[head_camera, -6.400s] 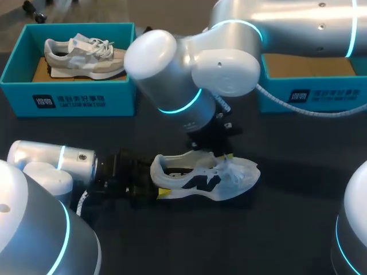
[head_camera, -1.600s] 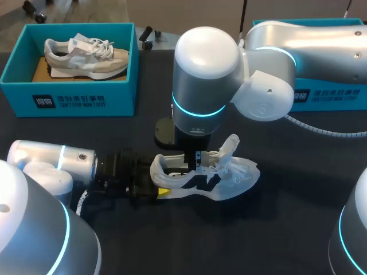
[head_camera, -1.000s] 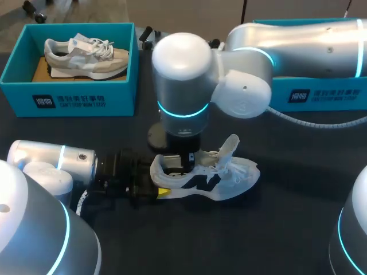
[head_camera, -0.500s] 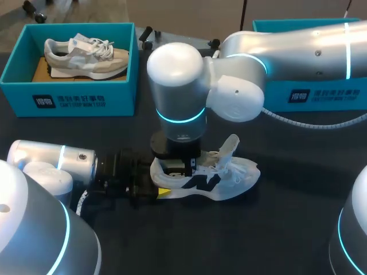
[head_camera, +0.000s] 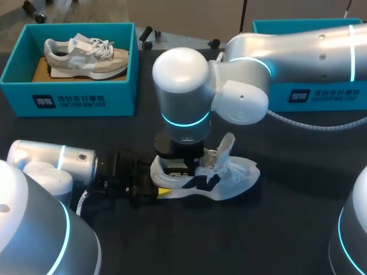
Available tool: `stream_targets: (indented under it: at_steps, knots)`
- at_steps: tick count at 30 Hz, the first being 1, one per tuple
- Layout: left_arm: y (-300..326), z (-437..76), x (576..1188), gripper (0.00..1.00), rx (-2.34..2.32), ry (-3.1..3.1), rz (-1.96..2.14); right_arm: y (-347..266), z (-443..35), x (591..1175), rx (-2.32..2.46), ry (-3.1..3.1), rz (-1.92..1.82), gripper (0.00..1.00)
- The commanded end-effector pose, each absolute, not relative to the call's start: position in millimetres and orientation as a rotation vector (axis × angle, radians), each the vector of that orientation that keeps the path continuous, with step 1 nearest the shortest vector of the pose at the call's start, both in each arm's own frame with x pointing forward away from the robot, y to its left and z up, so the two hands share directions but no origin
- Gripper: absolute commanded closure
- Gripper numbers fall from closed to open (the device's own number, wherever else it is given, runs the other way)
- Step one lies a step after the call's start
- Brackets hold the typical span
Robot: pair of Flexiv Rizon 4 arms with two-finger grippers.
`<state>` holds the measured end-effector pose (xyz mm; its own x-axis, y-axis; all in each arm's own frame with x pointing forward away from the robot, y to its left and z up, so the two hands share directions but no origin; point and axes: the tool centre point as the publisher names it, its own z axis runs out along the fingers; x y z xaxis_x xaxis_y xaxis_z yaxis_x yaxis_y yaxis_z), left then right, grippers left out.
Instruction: Take the shoe out of the shoebox, open the shoe tongue, remove and reinsert the insole, then place the shoe into the shoebox
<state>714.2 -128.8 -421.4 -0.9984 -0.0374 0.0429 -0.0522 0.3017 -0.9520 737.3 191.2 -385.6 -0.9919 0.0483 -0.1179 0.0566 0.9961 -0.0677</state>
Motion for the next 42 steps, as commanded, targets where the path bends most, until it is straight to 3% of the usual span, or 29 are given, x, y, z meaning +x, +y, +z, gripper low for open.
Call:
stream_targets:
  at_steps: [1,14,19,22,23,42]
  knots:
    - [-128.6,-421.4,714.5,1.0,0.085,-2.525,1.843,192.4,-394.7,743.1,0.074,3.036,-0.108,0.69]
    - [-128.6,-421.4,714.5,1.0,0.085,-2.525,1.843,193.8,-419.3,737.8,0.063,3.134,-0.061,0.71]
    - [-128.6,-421.4,714.5,1.0,0.085,-2.525,1.843,196.5,-426.8,726.0,0.077,3.172,-0.053,0.83]
    - [-128.6,-421.4,714.5,1.0,0.085,-2.525,1.843,196.3,-427.7,721.0,0.086,3.188,-0.056,0.99]
    - [-128.6,-421.4,714.5,1.0,0.085,-2.525,1.843,196.0,-427.3,719.6,0.09,3.19,-0.059,1.0]
    - [-128.6,-421.4,714.5,1.0,0.085,-2.525,1.843,187.7,-359.2,708.9,0.127,3.177,-0.016,1.0]
